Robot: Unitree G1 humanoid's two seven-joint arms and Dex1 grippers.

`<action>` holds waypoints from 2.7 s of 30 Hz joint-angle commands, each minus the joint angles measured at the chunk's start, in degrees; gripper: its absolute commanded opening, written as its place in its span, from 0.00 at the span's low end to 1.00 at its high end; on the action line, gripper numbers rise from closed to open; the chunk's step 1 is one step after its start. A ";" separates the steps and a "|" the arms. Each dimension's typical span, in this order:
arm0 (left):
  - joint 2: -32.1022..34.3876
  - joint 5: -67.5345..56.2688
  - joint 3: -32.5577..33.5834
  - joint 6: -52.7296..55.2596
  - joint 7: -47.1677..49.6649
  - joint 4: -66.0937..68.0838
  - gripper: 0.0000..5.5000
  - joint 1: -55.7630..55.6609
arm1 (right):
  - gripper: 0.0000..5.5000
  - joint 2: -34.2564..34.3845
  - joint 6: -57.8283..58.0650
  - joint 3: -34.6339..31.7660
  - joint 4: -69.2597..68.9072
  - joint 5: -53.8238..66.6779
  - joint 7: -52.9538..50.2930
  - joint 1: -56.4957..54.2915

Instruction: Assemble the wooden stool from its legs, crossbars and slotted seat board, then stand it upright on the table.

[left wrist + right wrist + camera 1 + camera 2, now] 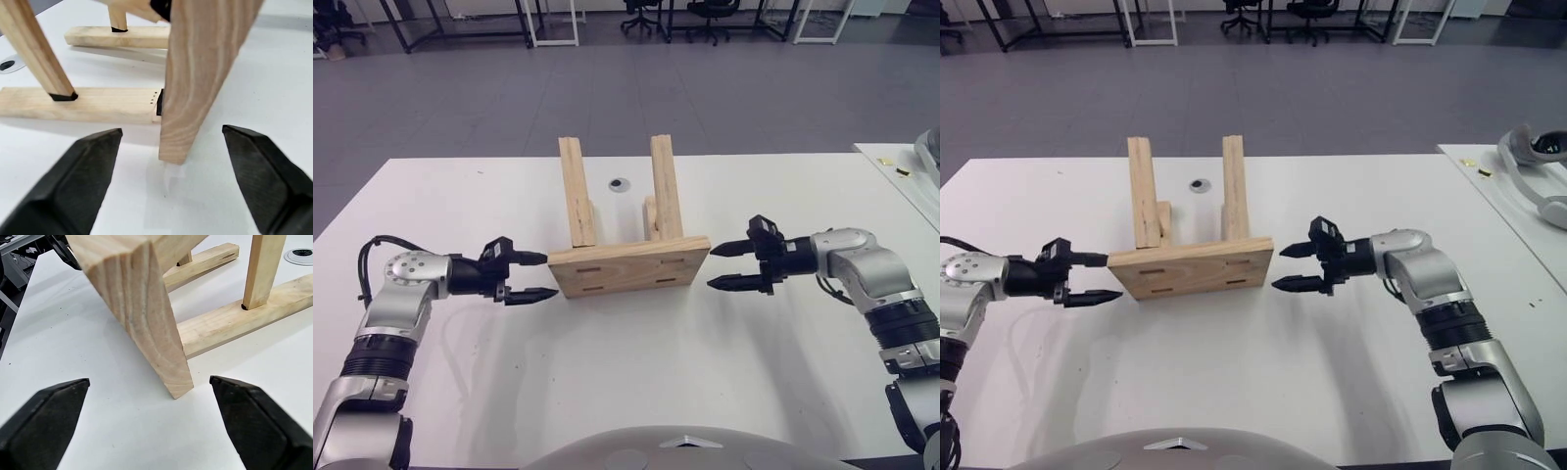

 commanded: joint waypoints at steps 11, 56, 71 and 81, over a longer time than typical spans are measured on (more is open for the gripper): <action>-7.37 0.82 -2.00 -6.63 0.14 5.90 0.65 -5.53 | 0.78 7.84 -6.67 1.74 4.04 -4.42 -0.84 -3.87; -20.48 -18.33 25.12 80.38 48.78 4.48 0.29 -40.33 | 0.37 27.28 61.96 -40.23 8.83 8.79 -57.01 -38.52; -22.43 -13.20 29.09 71.74 69.89 29.25 0.30 -44.44 | 0.38 27.81 42.06 -41.87 33.53 3.11 -76.54 -33.05; -23.56 -15.98 33.04 61.01 79.07 42.89 0.30 -43.34 | 0.38 27.96 35.38 -48.41 45.93 9.84 -87.49 -34.82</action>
